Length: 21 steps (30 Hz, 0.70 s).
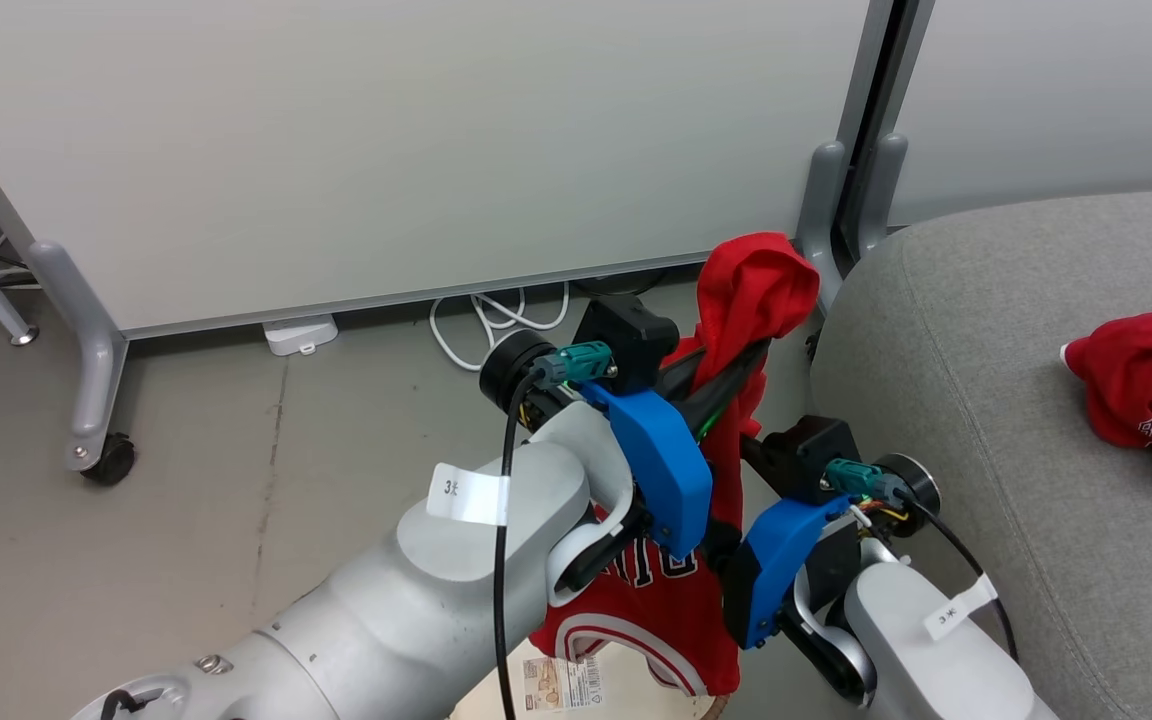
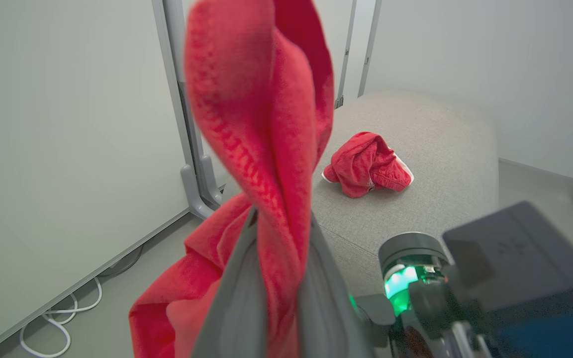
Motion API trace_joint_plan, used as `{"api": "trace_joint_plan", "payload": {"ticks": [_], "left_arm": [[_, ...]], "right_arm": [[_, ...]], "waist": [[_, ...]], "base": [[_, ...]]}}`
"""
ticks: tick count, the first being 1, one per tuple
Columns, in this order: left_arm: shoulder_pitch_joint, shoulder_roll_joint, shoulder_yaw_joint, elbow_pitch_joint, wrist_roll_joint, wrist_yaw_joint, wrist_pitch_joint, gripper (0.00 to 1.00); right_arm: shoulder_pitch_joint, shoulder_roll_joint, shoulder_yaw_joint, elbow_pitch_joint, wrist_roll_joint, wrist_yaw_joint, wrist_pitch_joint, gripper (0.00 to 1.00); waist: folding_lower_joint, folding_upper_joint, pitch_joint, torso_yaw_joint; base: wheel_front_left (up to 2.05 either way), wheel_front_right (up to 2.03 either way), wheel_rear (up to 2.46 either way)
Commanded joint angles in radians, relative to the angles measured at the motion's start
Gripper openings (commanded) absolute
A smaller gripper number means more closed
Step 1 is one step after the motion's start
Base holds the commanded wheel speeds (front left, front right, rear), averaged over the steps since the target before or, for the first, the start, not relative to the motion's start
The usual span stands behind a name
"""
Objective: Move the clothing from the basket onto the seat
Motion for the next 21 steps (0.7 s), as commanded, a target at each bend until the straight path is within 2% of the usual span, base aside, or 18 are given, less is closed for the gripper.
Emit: {"api": "trace_joint_plan", "payload": {"ticks": [1, 13, 14, 15, 16, 21], "left_arm": [[-0.016, 0.0, 0.0, -0.004, -0.005, -0.004, -0.005, 0.0], [-0.017, 0.0, -0.012, -0.003, -0.016, -0.006, -0.008, 0.0], [-0.016, 0.0, -0.012, -0.002, -0.018, -0.006, -0.008, 0.0], [-0.016, 0.0, -0.013, 0.0, -0.019, -0.006, -0.008, 0.0], [-0.015, 0.0, -0.013, 0.001, -0.019, -0.007, -0.007, 0.0], [-0.015, 0.0, -0.015, 0.009, -0.024, -0.007, -0.008, 0.0]], "right_arm": [[-0.022, 0.006, 0.007, 0.012, 0.006, 0.0, -0.009, 1.0], [-0.139, 0.036, 0.088, 0.225, 0.085, 0.0, -0.128, 1.0], [-0.144, 0.037, 0.091, 0.239, 0.092, 0.0, -0.134, 0.81], [-0.15, 0.039, 0.094, 0.252, 0.098, 0.0, -0.142, 0.38], [-0.156, 0.04, 0.098, 0.263, 0.104, 0.0, -0.147, 0.0], [-0.174, 0.045, 0.125, 0.304, 0.127, 0.0, -0.176, 0.0]], "waist": [[-0.0001, -0.0001, 0.0, 0.0], [-0.0001, -0.0001, -0.006, 0.008], [-0.0001, -0.0001, -0.007, 0.008], [-0.0001, -0.0001, -0.008, 0.008], [-0.0001, -0.0001, -0.009, 0.008], [-0.0001, -0.0001, -0.011, 0.004]], "base": [[0.0, 0.0, 0.0], [0.0, 0.0, 0.0], [0.0, 0.0, 0.0], [0.0, 0.0, 0.0], [0.0, 0.0, 0.0], [0.0, 0.0, 0.0]]}}
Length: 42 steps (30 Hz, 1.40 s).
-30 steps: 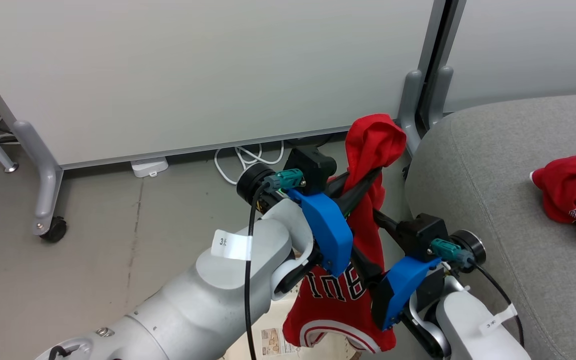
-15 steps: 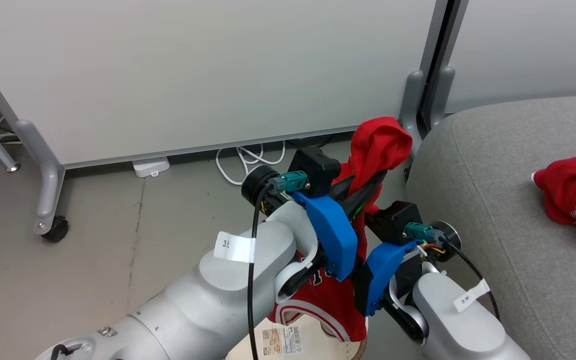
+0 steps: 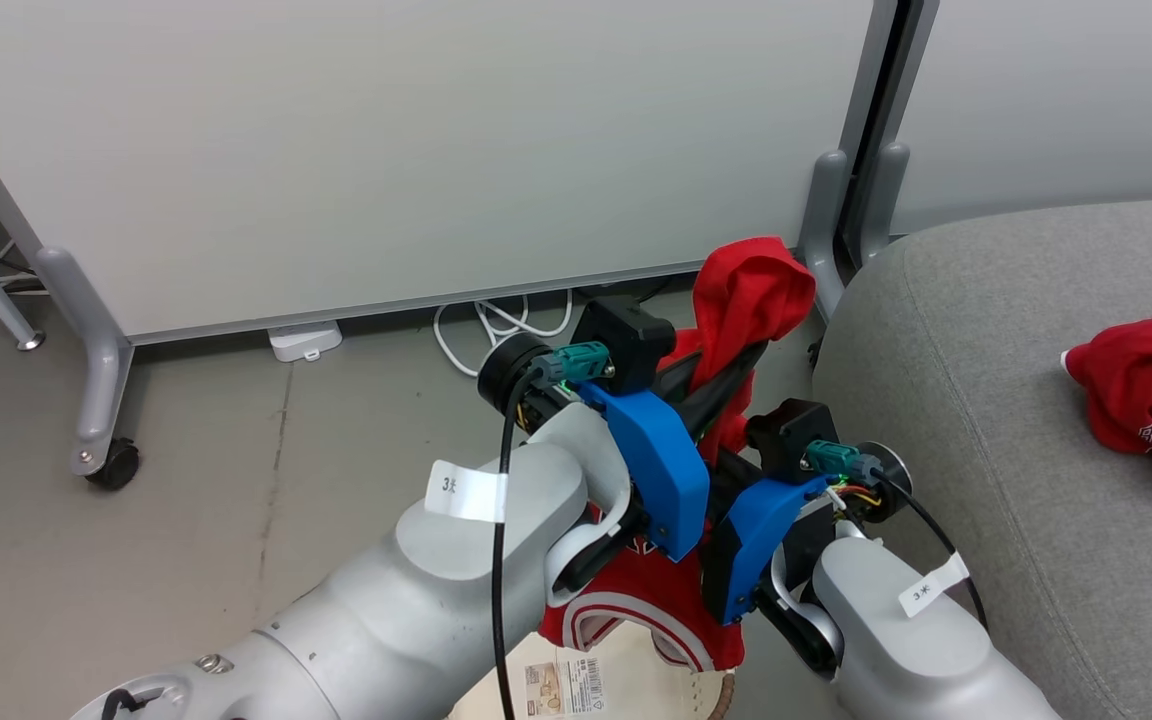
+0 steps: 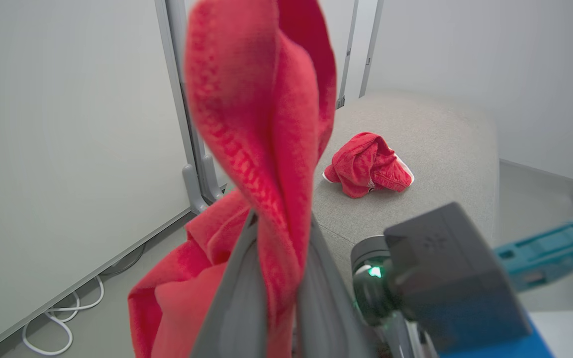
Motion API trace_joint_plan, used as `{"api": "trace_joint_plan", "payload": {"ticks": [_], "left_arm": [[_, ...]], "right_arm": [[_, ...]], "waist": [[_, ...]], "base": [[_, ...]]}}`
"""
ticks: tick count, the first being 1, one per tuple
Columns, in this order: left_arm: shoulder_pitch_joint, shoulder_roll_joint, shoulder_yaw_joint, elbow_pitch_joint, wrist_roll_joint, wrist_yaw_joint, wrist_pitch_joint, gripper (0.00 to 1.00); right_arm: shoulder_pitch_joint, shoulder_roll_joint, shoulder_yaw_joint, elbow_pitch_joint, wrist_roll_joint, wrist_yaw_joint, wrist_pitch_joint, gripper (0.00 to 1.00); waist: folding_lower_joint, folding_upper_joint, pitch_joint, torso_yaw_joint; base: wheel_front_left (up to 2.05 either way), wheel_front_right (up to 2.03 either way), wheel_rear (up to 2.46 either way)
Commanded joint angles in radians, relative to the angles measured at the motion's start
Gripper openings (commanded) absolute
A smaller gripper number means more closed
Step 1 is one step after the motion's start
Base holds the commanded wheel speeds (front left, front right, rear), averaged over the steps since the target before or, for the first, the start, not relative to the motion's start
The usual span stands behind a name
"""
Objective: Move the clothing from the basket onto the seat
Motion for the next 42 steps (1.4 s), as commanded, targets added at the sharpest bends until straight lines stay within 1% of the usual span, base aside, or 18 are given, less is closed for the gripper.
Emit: {"api": "trace_joint_plan", "payload": {"ticks": [1, 7, 20, 21, 22, 23, 24, 25, 35, 42], "left_arm": [[-0.013, 0.0, -0.002, 0.003, -0.002, -0.003, -0.007, 0.0], [-0.017, 0.0, -0.004, 0.016, 0.002, 0.001, -0.01, 0.0], [-0.009, 0.0, -0.006, 0.036, 0.006, 0.005, -0.016, 0.0], [-0.008, 0.0, -0.005, 0.037, 0.005, 0.005, -0.017, 0.09], [-0.008, 0.0, -0.006, 0.038, 0.005, 0.006, -0.018, 0.25], [-0.007, 0.0, -0.006, 0.04, 0.006, 0.007, -0.018, 0.43], [-0.007, 0.0, -0.006, 0.041, 0.008, 0.009, -0.019, 0.77], [-0.007, 0.0, -0.006, 0.043, 0.01, 0.011, -0.021, 1.0], [-0.001, 0.0, -0.006, 0.062, 0.017, 0.018, -0.022, 1.0], [0.019, 0.0, 0.008, 0.107, 0.012, 0.031, -0.048, 1.0]], "right_arm": [[-0.016, 0.004, 0.006, 0.007, 0.006, 0.0, -0.008, 0.0], [-0.028, 0.006, 0.041, 0.026, 0.042, 0.0, -0.03, 0.0], [-0.05, 0.008, 0.079, 0.054, 0.083, 0.0, -0.065, 0.0], [-0.052, 0.008, 0.081, 0.055, 0.086, 0.0, -0.067, 0.0], [-0.053, 0.008, 0.083, 0.058, 0.088, 0.0, -0.069, 0.0], [-0.054, 0.008, 0.084, 0.06, 0.091, 0.0, -0.07, 0.0], [-0.055, 0.008, 0.086, 0.062, 0.092, 0.0, -0.069, 0.0], [-0.055, 0.008, 0.087, 0.064, 0.093, 0.0, -0.071, 0.0], [-0.064, 0.008, 0.095, 0.072, 0.102, 0.0, -0.078, 0.0], [-0.067, 0.004, 0.093, 0.062, 0.093, 0.0, -0.081, 0.0]], "waist": [[-0.0001, -0.0001, 0.0, -0.001], [-0.0001, -0.0001, 0.001, -0.009], [-0.0001, -0.0001, -0.002, -0.019], [-0.0001, -0.0001, -0.002, -0.019], [-0.0001, -0.0001, -0.003, -0.019], [-0.0001, -0.0001, -0.003, -0.019], [-0.0001, -0.0001, -0.004, -0.019], [-0.0001, -0.0001, -0.004, -0.019], [-0.0001, -0.0001, -0.006, -0.021], [-0.0001, -0.0001, -0.006, -0.023]], "base": [[0.0, 0.0, 0.0], [0.0, 0.0, 0.0], [0.0, 0.0, 0.0], [0.0, 0.0, 0.0], [0.0, 0.0, 0.0], [0.0, 0.0, 0.0], [0.0, 0.0, 0.0], [0.0, 0.0, 0.0], [0.0, 0.0, 0.0], [0.0, 0.0, 0.0]]}}
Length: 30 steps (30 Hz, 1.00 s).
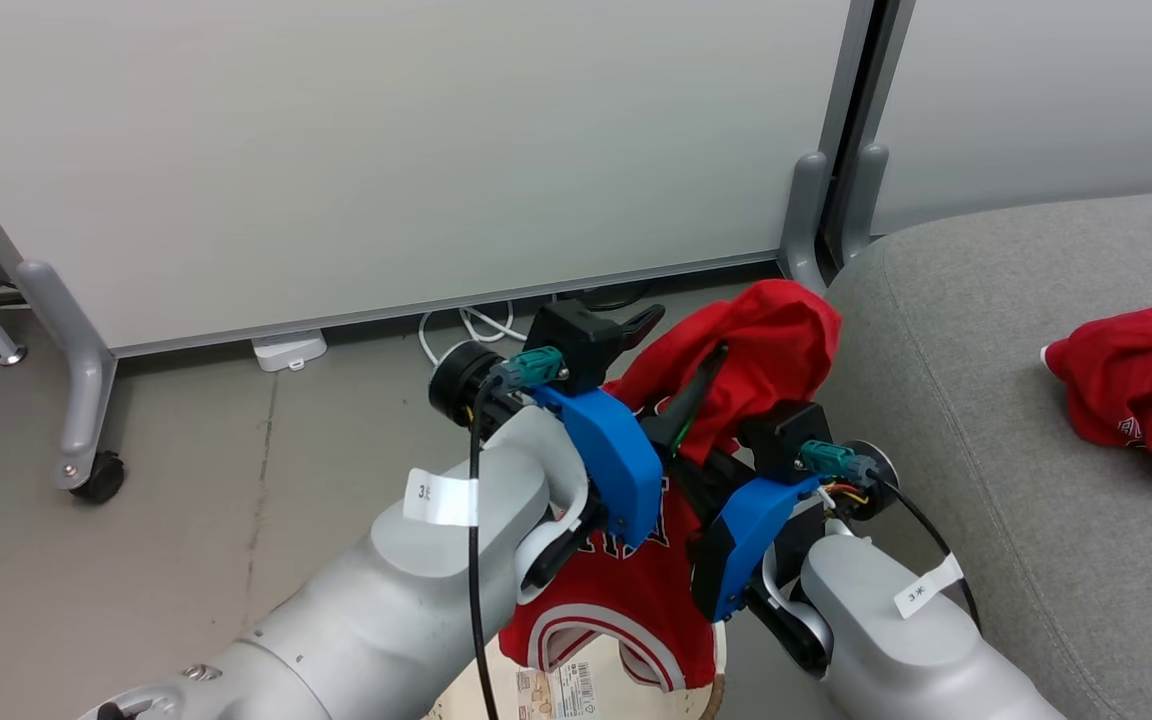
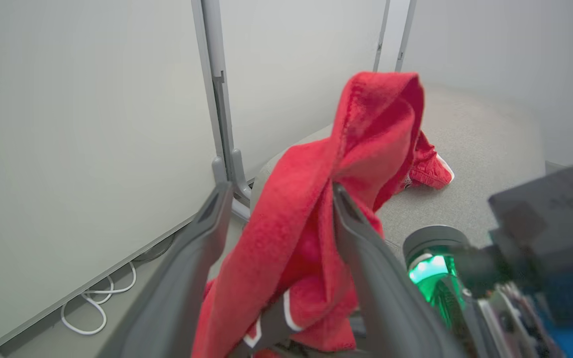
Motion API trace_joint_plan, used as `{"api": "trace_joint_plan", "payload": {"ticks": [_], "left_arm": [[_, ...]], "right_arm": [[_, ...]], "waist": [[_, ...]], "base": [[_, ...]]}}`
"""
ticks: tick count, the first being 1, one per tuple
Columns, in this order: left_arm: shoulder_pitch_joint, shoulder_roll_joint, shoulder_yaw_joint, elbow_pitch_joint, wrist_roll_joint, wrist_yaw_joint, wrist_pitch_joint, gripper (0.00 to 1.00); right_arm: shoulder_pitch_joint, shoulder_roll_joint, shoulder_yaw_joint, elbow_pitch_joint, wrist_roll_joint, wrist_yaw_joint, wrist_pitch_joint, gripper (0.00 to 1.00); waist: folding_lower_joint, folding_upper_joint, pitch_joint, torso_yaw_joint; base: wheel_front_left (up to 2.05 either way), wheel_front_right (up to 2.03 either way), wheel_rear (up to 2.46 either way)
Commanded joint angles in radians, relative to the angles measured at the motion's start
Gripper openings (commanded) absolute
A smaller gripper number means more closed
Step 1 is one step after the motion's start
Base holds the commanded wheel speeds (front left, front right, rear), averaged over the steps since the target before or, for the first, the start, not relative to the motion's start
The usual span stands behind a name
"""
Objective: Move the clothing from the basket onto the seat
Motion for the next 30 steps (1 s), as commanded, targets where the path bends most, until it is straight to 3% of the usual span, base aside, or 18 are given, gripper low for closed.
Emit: {"api": "trace_joint_plan", "payload": {"ticks": [1, 6, 14, 22, 30], "left_arm": [[0.014, 0.001, 0.007, 0.007, 0.002, 0.003, -0.007, 1.0], [0.052, 0.03, 0.054, 0.036, 0.032, 0.016, -0.021, 1.0], [0.218, 0.131, 0.292, -0.13, 0.226, 0.072, -0.022, 1.0], [0.461, 0.176, 0.542, -0.306, 0.424, 0.048, -0.022, 1.0], [0.65, 0.158, 0.74, -0.376, 0.55, 0.017, -0.022, 1.0]], "right_arm": [[-0.022, -0.002, -0.003, -0.005, -0.005, 0.0, -0.006, 0.0], [-0.011, -0.013, -0.01, -0.032, -0.013, 0.0, -0.006, 0.0], [0.032, -0.03, -0.032, -0.093, -0.04, 0.0, -0.007, 0.0], [0.058, -0.037, -0.055, -0.141, -0.066, 0.0, -0.007, 0.0], [0.087, -0.045, -0.079, -0.175, -0.078, 0.0, -0.007, 0.0]], "waist": [[0.0, 0.0, 0.0, 0.0], [0.0, 0.0, 0.003, -0.005], [0.0, 0.0, 0.008, -0.012], [0.0, 0.0, 0.011, -0.02], [0.0, 0.0, 0.006, -0.027]], "base": [[0.0, 0.0, 0.0], [0.0, 0.0, 0.0], [0.0, 0.0, 0.0], [0.0, 0.0, 0.0], [0.0, 0.0, 0.0]]}}
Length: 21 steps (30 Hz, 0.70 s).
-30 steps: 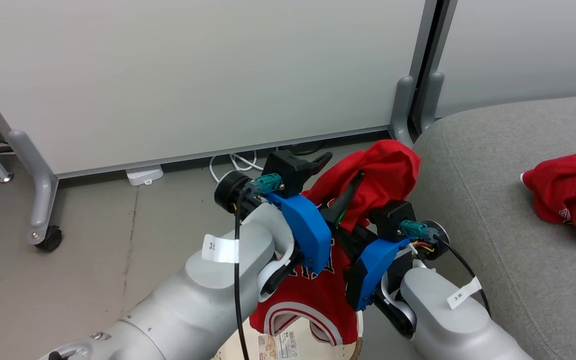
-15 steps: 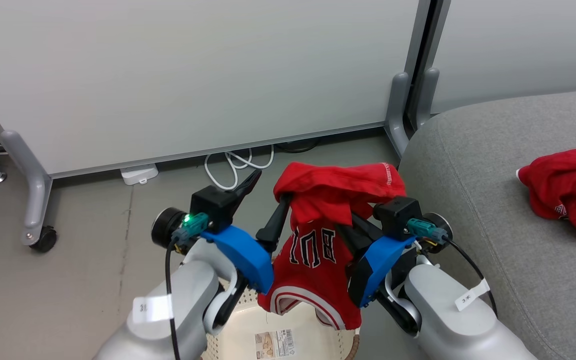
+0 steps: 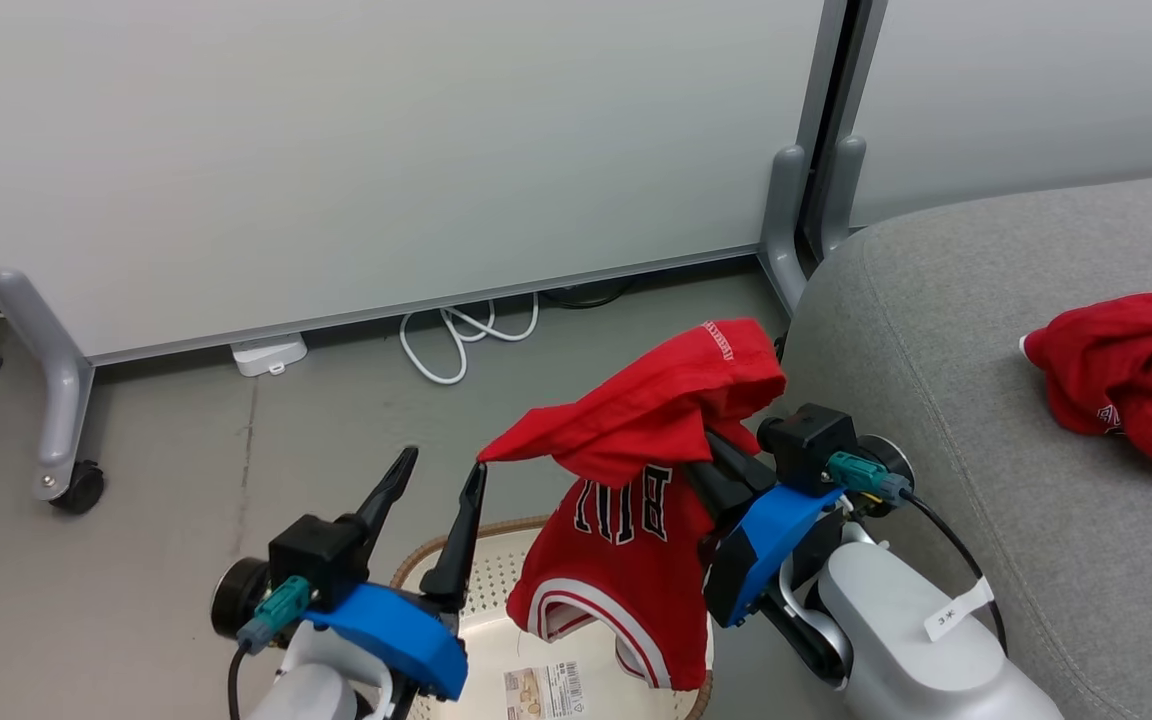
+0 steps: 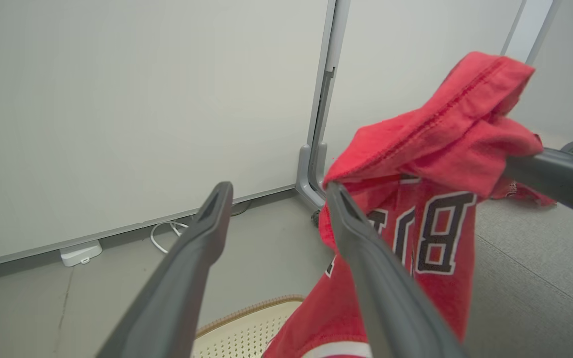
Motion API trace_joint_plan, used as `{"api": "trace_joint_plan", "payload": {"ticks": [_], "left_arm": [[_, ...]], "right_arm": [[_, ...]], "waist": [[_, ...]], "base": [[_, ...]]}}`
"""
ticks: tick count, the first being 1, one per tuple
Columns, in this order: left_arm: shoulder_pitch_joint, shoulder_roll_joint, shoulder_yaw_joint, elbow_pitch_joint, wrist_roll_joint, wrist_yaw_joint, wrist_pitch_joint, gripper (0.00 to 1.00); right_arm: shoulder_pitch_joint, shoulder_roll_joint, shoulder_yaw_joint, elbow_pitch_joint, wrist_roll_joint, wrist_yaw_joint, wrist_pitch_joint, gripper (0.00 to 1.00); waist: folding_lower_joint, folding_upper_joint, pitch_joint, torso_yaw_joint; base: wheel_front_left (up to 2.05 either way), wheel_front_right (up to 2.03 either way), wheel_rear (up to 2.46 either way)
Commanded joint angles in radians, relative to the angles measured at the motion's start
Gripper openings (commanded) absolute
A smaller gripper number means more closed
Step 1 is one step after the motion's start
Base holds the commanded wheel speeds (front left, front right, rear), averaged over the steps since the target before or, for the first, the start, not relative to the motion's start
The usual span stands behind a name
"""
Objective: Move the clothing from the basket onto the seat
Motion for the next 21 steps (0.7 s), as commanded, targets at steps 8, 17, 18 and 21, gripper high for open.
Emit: {"api": "trace_joint_plan", "payload": {"ticks": [8, 17, 18, 21], "left_arm": [[0.128, -0.036, 0.152, -0.065, 0.095, -0.036, -0.005, 1.0], [0.174, -0.071, 0.223, -0.084, 0.168, -0.058, -0.005, 1.0], [0.175, -0.074, 0.226, -0.084, 0.171, -0.059, -0.005, 1.0], [0.177, -0.079, 0.225, -0.083, 0.177, -0.057, -0.005, 1.0]], "right_arm": [[0.039, -0.011, -0.024, -0.038, -0.014, 0.0, 0.006, 0.0], [0.055, -0.016, -0.055, -0.076, -0.036, 0.0, 0.025, 0.0], [0.057, -0.016, -0.058, -0.079, -0.038, 0.0, 0.027, 0.0], [0.066, -0.015, -0.064, -0.087, -0.042, 0.0, 0.028, 0.0]], "waist": [[0.0001, 0.0, 0.0, -0.011], [0.0001, 0.0, 0.013, -0.02], [0.0001, 0.0, 0.014, -0.021], [0.0001, 0.0, 0.015, -0.026]], "base": [[0.0, 0.0, 0.0], [0.0, 0.0, 0.0], [0.0, 0.0, 0.0], [0.0, 0.0, 0.0]]}}
